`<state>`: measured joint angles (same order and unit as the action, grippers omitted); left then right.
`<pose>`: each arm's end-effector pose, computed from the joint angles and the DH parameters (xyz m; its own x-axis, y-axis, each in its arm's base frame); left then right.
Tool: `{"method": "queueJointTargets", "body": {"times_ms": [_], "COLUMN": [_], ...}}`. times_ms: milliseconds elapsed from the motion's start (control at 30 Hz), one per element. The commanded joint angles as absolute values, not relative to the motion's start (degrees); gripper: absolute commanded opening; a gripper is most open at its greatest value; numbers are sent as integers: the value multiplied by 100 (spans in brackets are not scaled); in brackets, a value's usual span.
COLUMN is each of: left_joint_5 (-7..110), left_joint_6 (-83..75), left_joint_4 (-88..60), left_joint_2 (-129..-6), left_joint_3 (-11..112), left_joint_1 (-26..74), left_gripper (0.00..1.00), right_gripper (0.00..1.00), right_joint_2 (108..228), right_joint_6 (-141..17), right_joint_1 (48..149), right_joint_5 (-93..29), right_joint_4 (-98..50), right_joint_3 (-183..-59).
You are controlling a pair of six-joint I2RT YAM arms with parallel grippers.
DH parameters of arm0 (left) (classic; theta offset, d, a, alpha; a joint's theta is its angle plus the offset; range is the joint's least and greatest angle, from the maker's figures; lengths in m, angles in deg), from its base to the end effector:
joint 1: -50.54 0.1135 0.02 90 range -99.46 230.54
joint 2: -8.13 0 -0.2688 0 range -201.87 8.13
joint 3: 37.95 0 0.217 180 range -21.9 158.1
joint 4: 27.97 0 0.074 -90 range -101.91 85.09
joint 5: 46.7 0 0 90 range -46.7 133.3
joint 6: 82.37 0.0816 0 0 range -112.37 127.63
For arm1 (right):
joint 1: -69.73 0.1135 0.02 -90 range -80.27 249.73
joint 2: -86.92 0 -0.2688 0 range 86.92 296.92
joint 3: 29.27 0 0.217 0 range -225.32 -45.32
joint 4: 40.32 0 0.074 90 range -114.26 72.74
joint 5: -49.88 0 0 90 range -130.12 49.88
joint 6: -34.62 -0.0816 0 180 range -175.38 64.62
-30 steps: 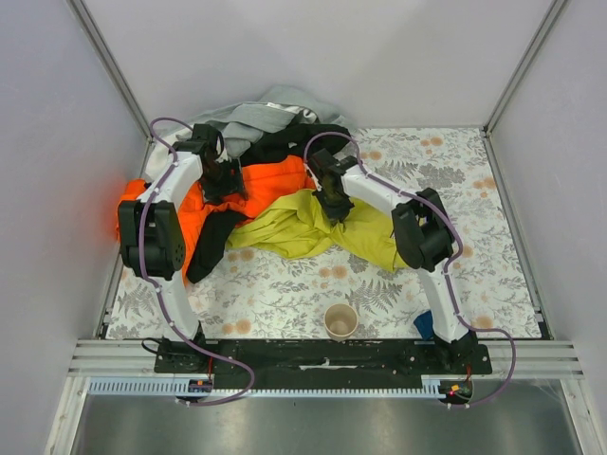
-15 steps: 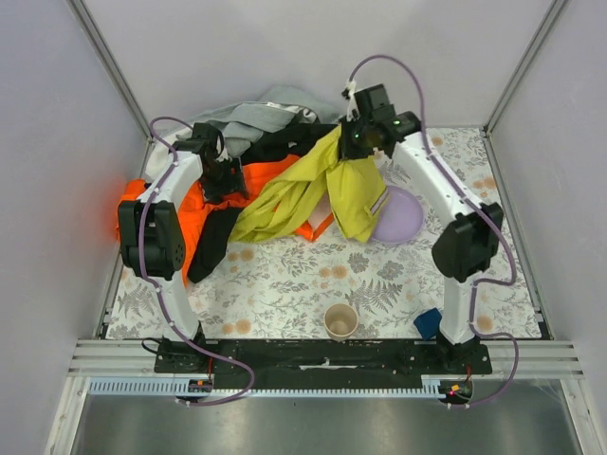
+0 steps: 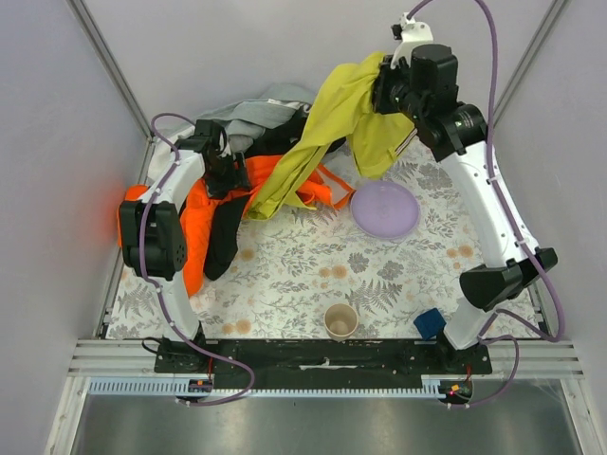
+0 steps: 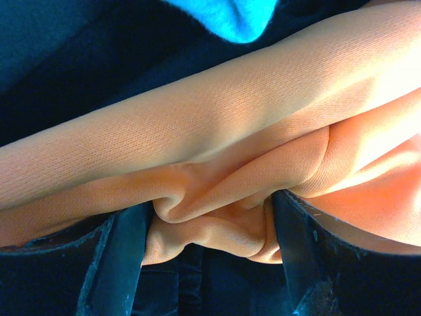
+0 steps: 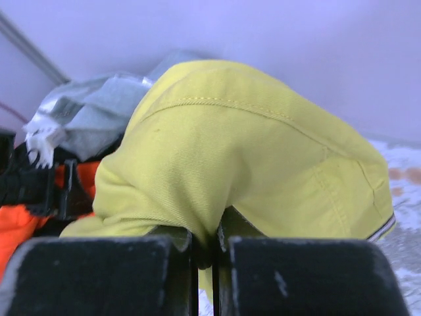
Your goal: Pick out a specific cloth from the pile
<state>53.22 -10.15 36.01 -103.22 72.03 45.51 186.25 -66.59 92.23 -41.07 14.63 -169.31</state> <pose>0.3964 -0.0490 0.2184 -0.9104 -0.2218 -0.3493 -0.1261 0.9527 -0.2765 0.3506 0.1437 0.4820 -0.2944 0.0884 -0.9516 -0.3166 0.9305 0.1844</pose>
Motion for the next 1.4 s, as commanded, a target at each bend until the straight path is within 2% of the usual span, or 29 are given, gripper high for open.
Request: {"method": "queueJointTargets", "body": {"times_ms": [0,233,667,1200,1367], "left_joint_5": [4673,4550,4444,4769,4849], "left_joint_6": [-995,-898,-880,-757,-775], "left_joint_4": [4065,4091,4091,3959,3933], "left_joint_2": [-10516,-10534,-10349,-9919,-9910], "left_joint_3": [7188,7144,6995,6714,6626], "left_joint_1": [4764,4852,4914,4896,4905], "left_gripper": [81,81,81,82,82], "right_gripper": [0,0,0,0,0], "right_joint_2": [17499,17683,17727,18456,18255], "right_joint_6": [-5927,-4793,-3025,-4798,-5862], "right_joint_1": [8925,8916,8626,7423,6746], "right_joint_5": [-5873,-6428,-7702,-7018,-6403], "right_joint_4": [-1598,-1969,-2707,-1935,-1697], "right_joint_3": [-17469,-18489,-18489,-18507,-17788]}}
